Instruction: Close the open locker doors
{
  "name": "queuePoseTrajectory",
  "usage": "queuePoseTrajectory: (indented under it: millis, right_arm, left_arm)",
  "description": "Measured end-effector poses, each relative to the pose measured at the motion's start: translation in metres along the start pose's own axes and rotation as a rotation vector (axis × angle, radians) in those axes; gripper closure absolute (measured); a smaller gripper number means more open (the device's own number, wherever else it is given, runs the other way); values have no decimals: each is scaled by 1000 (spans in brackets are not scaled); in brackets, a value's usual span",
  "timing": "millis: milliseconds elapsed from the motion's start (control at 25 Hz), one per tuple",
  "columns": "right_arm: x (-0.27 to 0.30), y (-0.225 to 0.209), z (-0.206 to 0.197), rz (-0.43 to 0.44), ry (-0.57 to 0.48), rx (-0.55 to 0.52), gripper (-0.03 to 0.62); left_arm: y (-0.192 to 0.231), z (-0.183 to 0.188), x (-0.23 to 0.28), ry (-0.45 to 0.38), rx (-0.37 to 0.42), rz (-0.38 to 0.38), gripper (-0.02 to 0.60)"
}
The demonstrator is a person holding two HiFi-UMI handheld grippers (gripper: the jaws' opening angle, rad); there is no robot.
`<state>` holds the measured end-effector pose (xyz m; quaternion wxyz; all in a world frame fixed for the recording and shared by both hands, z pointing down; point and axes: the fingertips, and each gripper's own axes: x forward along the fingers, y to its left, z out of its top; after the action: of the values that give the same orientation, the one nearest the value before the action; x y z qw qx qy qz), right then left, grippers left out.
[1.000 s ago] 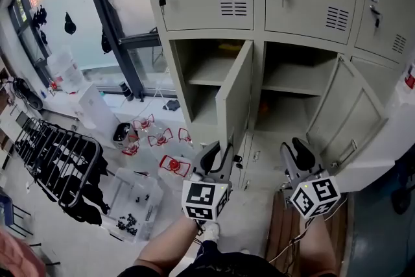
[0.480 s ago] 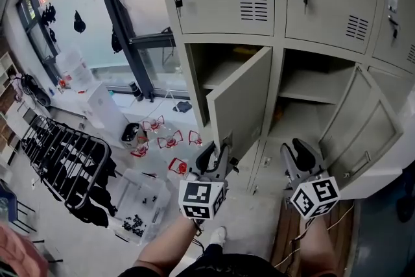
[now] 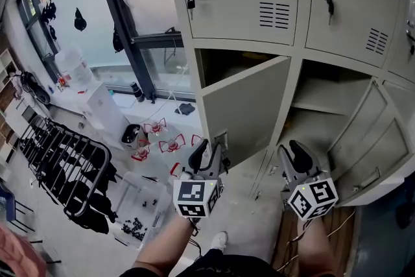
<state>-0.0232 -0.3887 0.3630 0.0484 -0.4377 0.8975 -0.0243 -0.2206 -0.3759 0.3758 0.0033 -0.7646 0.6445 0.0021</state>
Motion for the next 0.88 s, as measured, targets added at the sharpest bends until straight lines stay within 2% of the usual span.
queuePoseTrajectory:
  millis: [480,880]
  right_arm:
    - [49,-5,-3,-22,6,-4,468]
    - [71,-18,-9,-86,4,11,468]
  left_arm:
    - [49,0,49,-8,1,41,474]
    - [67,-1,93,-9,31,10,436]
